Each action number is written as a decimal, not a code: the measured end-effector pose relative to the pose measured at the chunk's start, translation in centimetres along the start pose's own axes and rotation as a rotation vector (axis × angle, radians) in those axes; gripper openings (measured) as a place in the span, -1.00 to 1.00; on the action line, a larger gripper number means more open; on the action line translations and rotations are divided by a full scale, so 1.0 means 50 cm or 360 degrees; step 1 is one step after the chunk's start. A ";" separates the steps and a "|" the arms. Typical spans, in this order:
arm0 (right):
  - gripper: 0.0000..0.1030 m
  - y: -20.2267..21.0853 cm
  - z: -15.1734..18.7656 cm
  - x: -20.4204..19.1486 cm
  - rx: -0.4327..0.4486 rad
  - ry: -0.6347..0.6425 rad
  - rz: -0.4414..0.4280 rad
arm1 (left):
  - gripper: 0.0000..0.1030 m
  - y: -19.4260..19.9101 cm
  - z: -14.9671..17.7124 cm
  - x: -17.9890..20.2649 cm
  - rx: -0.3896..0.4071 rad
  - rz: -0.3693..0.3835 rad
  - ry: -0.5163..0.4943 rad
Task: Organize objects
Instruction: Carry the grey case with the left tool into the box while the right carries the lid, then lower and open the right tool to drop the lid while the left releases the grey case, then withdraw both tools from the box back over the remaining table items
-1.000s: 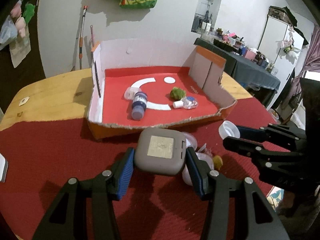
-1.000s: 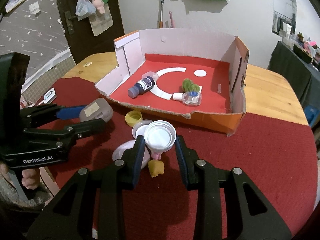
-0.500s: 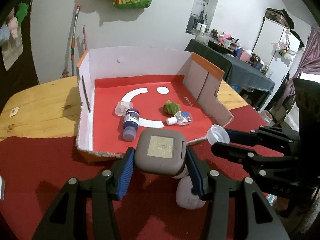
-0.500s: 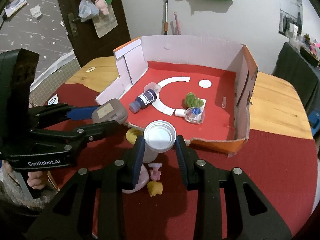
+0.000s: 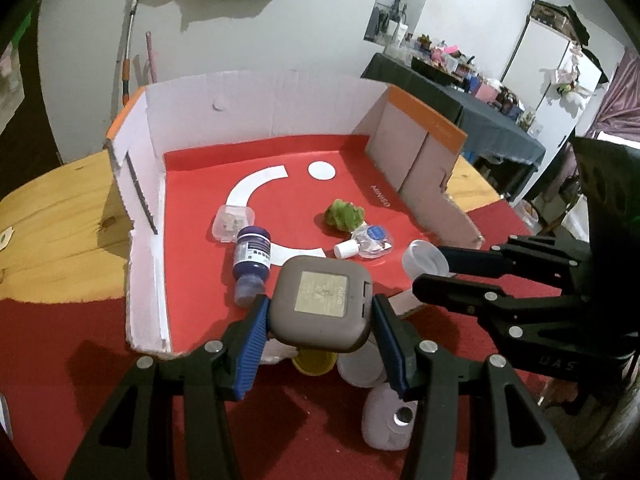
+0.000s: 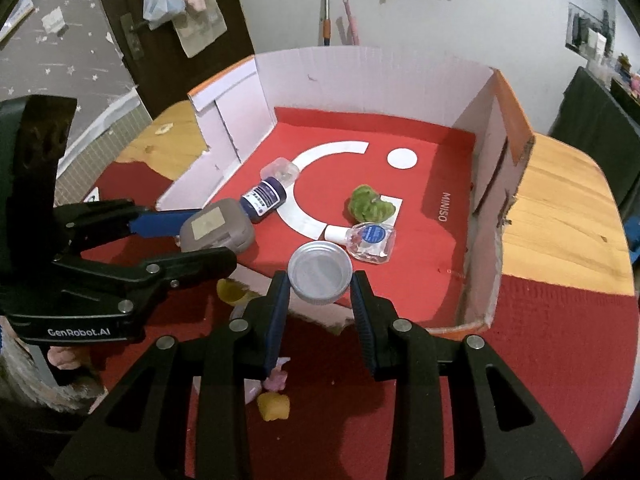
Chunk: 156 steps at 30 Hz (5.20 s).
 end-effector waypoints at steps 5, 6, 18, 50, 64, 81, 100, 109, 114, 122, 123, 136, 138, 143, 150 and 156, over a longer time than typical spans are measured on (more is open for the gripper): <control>-0.41 -0.028 -0.011 0.004 -0.0076 0.0000 -0.0038 | 0.04 -0.022 -0.008 -0.005 -0.0049 -0.0011 -0.0022; -0.41 -0.031 -0.012 0.004 -0.0086 -0.0003 -0.0047 | 0.04 -0.026 -0.010 -0.006 -0.0057 -0.0012 -0.0025; -0.41 -0.073 -0.028 0.014 -0.0178 0.0000 -0.0052 | 0.04 -0.069 -0.016 -0.025 -0.0152 -0.0025 -0.0036; -0.41 -0.124 -0.054 0.069 -0.0134 -0.0019 0.0110 | 0.04 -0.137 -0.061 -0.064 -0.0143 -0.0247 -0.0037; -0.41 -0.125 -0.051 0.069 -0.0134 -0.0021 0.0137 | 0.04 -0.142 -0.062 -0.063 -0.0132 -0.0256 -0.0040; -0.41 -0.114 -0.043 0.064 -0.0152 -0.0005 0.0145 | 0.03 -0.138 -0.059 -0.059 -0.0130 -0.0285 -0.0052; -0.39 -0.090 -0.038 0.057 -0.0104 -0.0009 0.0139 | 0.16 -0.090 -0.049 -0.025 -0.0031 -0.0319 -0.0106; 0.27 -0.054 -0.036 0.034 -0.0034 0.0022 0.0134 | 0.31 -0.056 -0.044 -0.011 0.0028 -0.0344 -0.0125; 0.27 -0.035 -0.033 0.025 0.0000 0.0020 0.0122 | 0.32 -0.039 -0.039 -0.007 0.0049 -0.0352 -0.0121; 0.42 -0.005 -0.014 0.017 0.0053 -0.0015 0.0081 | 0.56 -0.019 -0.023 -0.002 0.0085 -0.0373 -0.0099; 0.45 0.002 -0.010 0.017 0.0066 -0.0028 0.0063 | 0.58 -0.016 -0.020 -0.002 0.0088 -0.0377 -0.0096; 0.81 0.055 0.028 0.010 0.0159 -0.0080 0.0076 | 0.95 0.024 0.014 0.005 0.0151 -0.0404 -0.0059; 0.82 0.059 0.034 0.007 0.0160 -0.0076 0.0079 | 0.98 0.027 0.020 0.013 0.0160 -0.0423 -0.0079; 0.82 0.071 0.049 -0.003 0.0173 -0.0063 0.0096 | 0.99 0.033 0.034 0.025 0.0169 -0.0434 -0.0105; 0.82 0.081 0.070 -0.007 0.0181 -0.0064 0.0081 | 0.99 0.039 0.055 0.031 0.0161 -0.0420 -0.0093; 0.82 0.085 0.093 -0.014 0.0180 -0.0071 0.0059 | 0.99 0.037 0.082 0.033 0.0139 -0.0412 -0.0073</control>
Point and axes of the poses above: each gripper's, at about its wrist camera, not at the fingertips, and y roughly against the way its jaws point, x to its right, z to its underside, the point moved 1 cm from there along -y, roughly the way its jaws point, and after that the axes turned 2 degrees about -z, right-handed, at the moved point
